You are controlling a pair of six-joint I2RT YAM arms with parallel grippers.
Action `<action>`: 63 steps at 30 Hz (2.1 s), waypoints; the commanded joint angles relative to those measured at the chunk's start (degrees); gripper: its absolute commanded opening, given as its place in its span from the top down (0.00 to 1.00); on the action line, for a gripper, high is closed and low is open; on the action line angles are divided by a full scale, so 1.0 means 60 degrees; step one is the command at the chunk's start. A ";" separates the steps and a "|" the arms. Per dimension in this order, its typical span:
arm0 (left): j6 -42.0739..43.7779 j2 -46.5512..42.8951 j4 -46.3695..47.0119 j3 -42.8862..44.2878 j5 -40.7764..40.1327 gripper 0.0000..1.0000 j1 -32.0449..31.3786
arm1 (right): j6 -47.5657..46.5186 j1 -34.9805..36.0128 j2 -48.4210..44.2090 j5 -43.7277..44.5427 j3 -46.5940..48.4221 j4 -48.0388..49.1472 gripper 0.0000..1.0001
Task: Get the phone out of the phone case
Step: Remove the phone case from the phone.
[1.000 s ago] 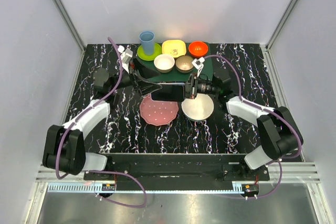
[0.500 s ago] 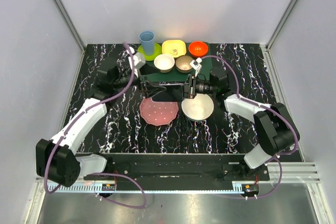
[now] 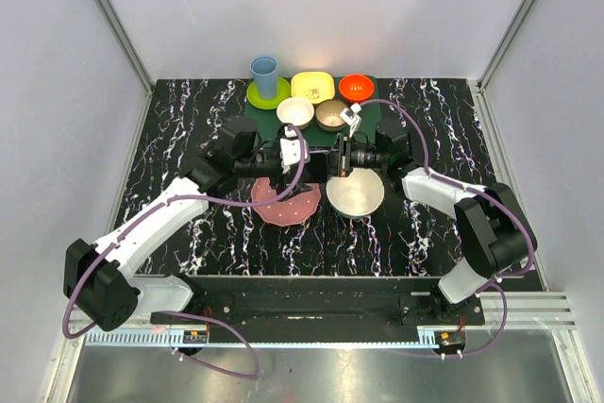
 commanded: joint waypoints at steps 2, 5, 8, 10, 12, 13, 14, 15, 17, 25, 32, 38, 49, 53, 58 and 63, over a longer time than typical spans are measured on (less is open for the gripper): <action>0.1467 0.0040 -0.0272 0.0203 -0.1349 0.01 -0.0353 | -0.0075 -0.0027 -0.0016 -0.0406 0.0650 0.0329 1.00; 0.1497 -0.0019 0.0313 -0.0163 -0.1877 0.01 -0.0485 | -0.0046 -0.0027 -0.0016 -0.0451 0.0665 0.0299 1.00; 0.1628 -0.0019 0.0651 -0.0383 -0.2084 0.01 -0.0530 | -0.0060 -0.0027 -0.0016 -0.0494 0.0680 0.0285 1.00; 0.1745 0.0024 0.0652 -0.0398 -0.2143 0.01 -0.0574 | -0.0046 -0.0012 -0.0001 -0.0538 0.0753 0.0197 1.00; 0.1907 0.0083 0.0652 -0.0427 -0.2172 0.01 -0.0632 | -0.0017 -0.0027 0.0028 -0.0582 0.0811 0.0095 1.00; 0.1951 0.0127 0.0652 -0.0427 -0.2187 0.01 -0.0661 | 0.0027 -0.0012 0.0028 -0.0640 0.0826 0.0065 1.00; 0.2009 0.0142 0.0666 -0.0413 -0.2260 0.01 -0.0720 | 0.0027 -0.0027 0.0028 -0.0656 0.0826 0.0079 1.00; 0.2068 0.0157 0.0652 -0.0442 -0.2260 0.01 -0.0749 | 0.0027 -0.0027 0.0028 -0.0656 0.0826 0.0065 1.00; 0.2097 0.0201 0.0666 -0.0457 -0.2333 0.01 -0.0808 | 0.0027 -0.0027 0.0014 -0.0699 0.0841 0.0050 1.00; 0.2273 0.0347 0.0696 -0.0559 -0.2626 0.01 -0.1116 | 0.0057 -0.0027 0.0043 -0.0773 0.0885 -0.0023 1.00; 0.2259 0.0391 0.0900 -0.0647 -0.2977 0.07 -0.1262 | 0.0086 -0.0027 0.0028 -0.0773 0.0900 -0.0038 1.00; 0.2186 0.0435 0.1076 -0.0706 -0.3212 0.16 -0.1365 | 0.0159 -0.0027 -0.0030 -0.0817 0.0900 0.0006 1.00; 0.2025 0.0450 0.1106 -0.0720 -0.3110 0.61 -0.1453 | 0.0115 -0.0027 -0.0045 -0.0744 0.0885 0.0021 1.00; 0.1732 0.0450 0.1091 -0.0633 -0.2876 0.81 -0.1453 | -0.0031 -0.0012 -0.0089 -0.0627 0.0812 0.0108 1.00; 0.1074 0.0494 0.1062 -0.0457 -0.2540 0.96 -0.1424 | -0.0309 -0.0027 -0.0250 -0.0422 0.0622 0.0314 1.00; 0.0399 0.0611 0.1237 -0.0296 -0.2407 1.00 -0.1336 | -0.0500 -0.0027 -0.0396 -0.0363 0.0417 0.0621 1.00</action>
